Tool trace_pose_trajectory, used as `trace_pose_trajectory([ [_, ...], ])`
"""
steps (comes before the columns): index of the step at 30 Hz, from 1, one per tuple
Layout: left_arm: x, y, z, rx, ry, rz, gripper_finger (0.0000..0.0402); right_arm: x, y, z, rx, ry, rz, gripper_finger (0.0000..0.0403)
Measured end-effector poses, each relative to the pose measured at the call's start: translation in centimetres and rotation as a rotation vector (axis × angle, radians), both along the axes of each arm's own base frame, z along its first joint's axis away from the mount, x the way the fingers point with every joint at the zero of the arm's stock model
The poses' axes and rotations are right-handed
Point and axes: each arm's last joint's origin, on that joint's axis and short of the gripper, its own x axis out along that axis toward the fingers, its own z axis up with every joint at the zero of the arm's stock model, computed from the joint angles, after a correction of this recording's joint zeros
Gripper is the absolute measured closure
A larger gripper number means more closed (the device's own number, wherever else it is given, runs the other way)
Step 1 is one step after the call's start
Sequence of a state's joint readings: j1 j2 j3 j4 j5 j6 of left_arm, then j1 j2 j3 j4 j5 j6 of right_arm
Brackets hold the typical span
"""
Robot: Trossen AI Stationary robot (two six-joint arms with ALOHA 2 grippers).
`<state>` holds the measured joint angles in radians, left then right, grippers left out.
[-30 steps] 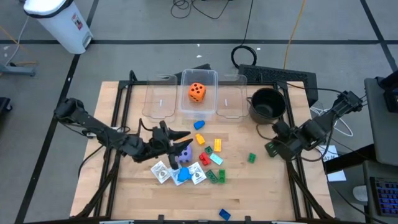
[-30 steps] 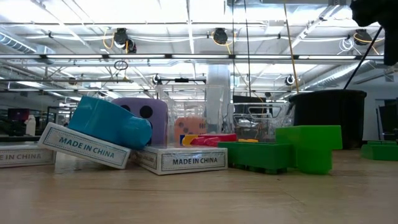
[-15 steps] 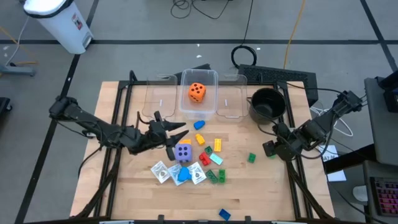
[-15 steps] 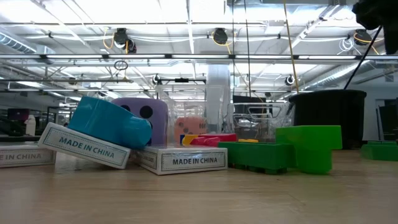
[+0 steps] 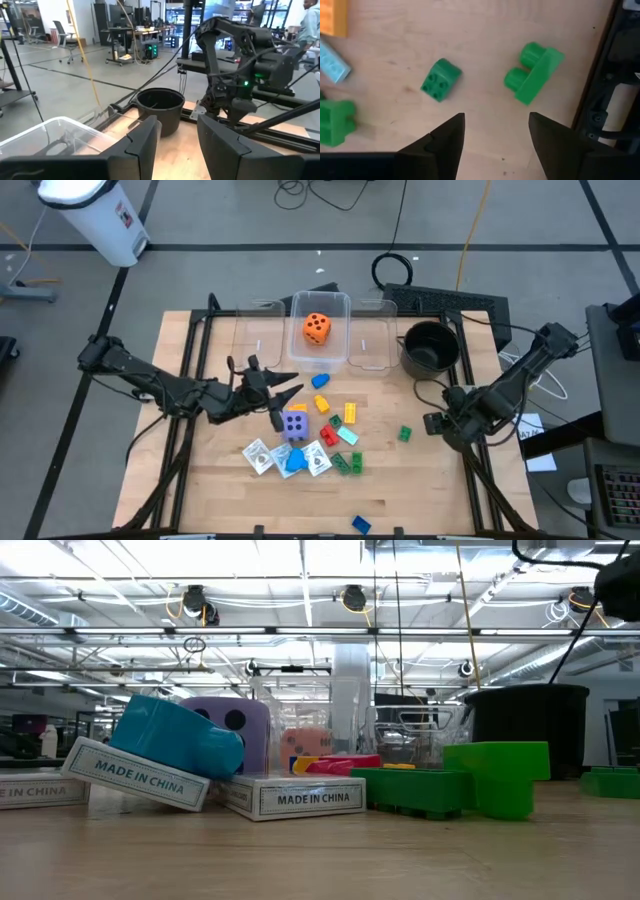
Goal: Pick & Place Toys
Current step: Put the top light green game piece into the right transparent bin
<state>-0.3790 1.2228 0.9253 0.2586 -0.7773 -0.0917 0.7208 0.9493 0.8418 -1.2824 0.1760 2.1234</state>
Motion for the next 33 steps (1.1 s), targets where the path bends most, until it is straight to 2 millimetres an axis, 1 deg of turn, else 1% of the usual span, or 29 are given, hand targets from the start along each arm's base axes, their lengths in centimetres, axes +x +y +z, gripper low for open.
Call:
trace_pose_trajectory([
  [9, 0.0, 0.0, 0.0, 0.004, 0.004, -0.001, 0.0256, 0.2, 0.3, -3.1, 0.045, -0.010, -0.028, 0.0206],
  [12, 0.0, 0.0, 0.0, 0.005, 0.004, -0.002, 0.0256, 0.1, 0.1, -3.7, 0.035, 0.005, -0.037, 0.0207],
  [20, 0.1, -0.1, 0.0, -0.002, 0.003, -0.053, 0.0256, 0.0, -0.3, -5.0, 0.049, 0.044, -0.058, 0.0207],
  [33, 0.1, -0.2, 0.0, -0.019, -0.004, -0.062, 0.0256, 0.5, -0.4, -5.6, 0.027, 0.068, -0.098, 0.0209],
])
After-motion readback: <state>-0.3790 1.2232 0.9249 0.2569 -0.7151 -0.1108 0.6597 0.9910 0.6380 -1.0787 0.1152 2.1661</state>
